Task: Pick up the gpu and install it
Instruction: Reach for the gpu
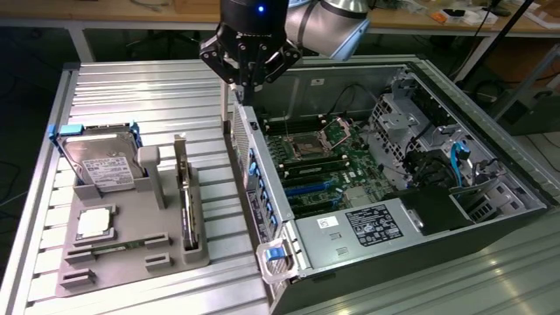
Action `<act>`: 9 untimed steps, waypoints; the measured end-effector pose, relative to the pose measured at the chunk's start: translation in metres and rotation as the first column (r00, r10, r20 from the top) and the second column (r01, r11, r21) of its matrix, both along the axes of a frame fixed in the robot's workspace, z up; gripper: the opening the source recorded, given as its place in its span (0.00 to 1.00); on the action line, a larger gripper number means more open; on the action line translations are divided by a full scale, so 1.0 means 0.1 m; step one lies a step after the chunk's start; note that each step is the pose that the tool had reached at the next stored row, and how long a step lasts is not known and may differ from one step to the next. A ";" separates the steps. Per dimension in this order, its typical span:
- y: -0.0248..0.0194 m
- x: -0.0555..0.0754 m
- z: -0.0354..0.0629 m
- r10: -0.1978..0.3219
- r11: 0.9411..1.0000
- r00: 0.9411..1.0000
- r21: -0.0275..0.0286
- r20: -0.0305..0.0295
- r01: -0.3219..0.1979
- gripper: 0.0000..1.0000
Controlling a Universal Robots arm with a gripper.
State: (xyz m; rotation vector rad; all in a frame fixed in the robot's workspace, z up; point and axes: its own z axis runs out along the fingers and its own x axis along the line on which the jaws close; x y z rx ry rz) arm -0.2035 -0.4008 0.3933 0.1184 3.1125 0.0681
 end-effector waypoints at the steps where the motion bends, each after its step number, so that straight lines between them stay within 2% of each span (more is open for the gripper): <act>1: 0.000 -0.01 0.000 0.000 1.000 1.000 0.000 0.000 0.000 0.11; 9: 0.000 -0.08 -0.001 -0.001 1.000 1.000 0.000 0.000 0.001 0.11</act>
